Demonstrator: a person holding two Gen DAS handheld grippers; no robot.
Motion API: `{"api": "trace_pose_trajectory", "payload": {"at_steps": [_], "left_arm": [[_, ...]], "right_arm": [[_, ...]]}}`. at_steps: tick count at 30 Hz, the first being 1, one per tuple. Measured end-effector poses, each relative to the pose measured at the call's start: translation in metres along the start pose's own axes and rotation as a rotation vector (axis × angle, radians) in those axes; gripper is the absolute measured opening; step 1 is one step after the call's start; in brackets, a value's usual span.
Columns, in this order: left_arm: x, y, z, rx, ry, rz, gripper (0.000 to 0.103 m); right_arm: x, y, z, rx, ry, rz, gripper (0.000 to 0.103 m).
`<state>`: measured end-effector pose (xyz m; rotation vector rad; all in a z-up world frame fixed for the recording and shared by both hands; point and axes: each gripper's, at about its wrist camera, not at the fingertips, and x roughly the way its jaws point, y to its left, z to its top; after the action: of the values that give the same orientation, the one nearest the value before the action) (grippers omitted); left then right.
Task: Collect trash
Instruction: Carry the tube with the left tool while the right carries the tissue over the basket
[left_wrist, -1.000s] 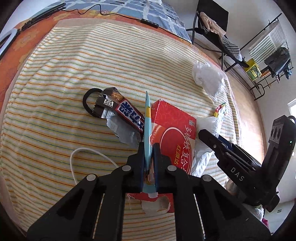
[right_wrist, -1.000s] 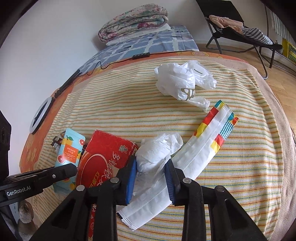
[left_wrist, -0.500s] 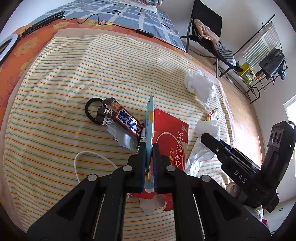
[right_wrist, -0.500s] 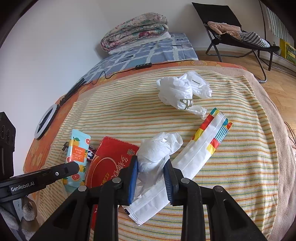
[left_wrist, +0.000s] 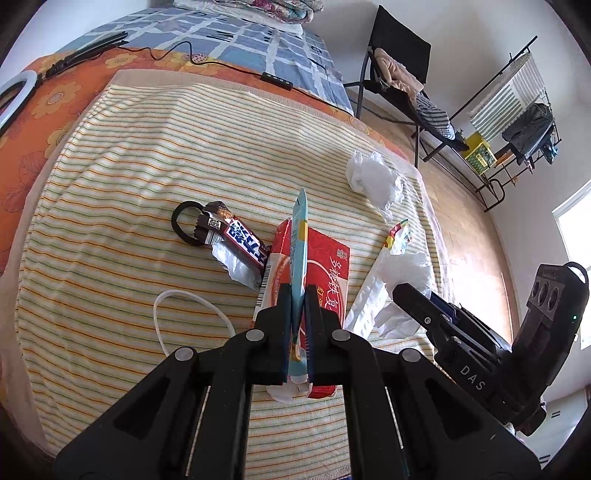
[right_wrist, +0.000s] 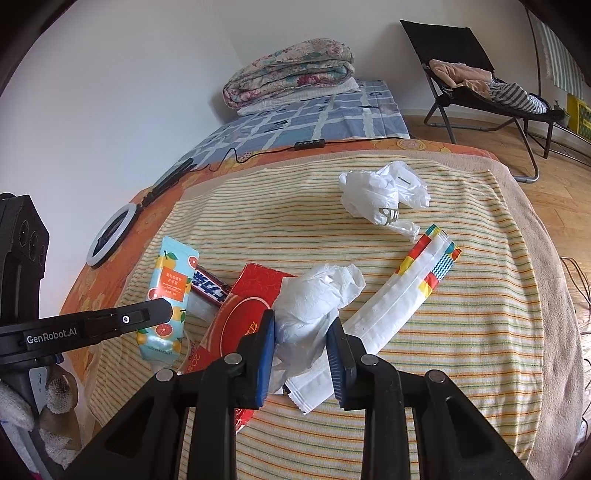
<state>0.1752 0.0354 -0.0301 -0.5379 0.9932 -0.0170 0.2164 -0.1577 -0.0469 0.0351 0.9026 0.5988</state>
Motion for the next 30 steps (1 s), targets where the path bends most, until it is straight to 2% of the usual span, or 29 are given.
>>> {"api": "trace_pose_trajectory", "payload": {"at_steps": [13,30], "left_arm": [[-0.053,-0.017,-0.047,0.094,-0.020,-0.041,0.004],[-0.095,-0.022,-0.159,0.204,0.052,-0.064,0.004]], "right_arm": [[-0.064,0.035,-0.055,-0.105,0.020,0.000,0.026],[-0.120,0.060,-0.154,-0.171,0.116,0.053,0.026]]}}
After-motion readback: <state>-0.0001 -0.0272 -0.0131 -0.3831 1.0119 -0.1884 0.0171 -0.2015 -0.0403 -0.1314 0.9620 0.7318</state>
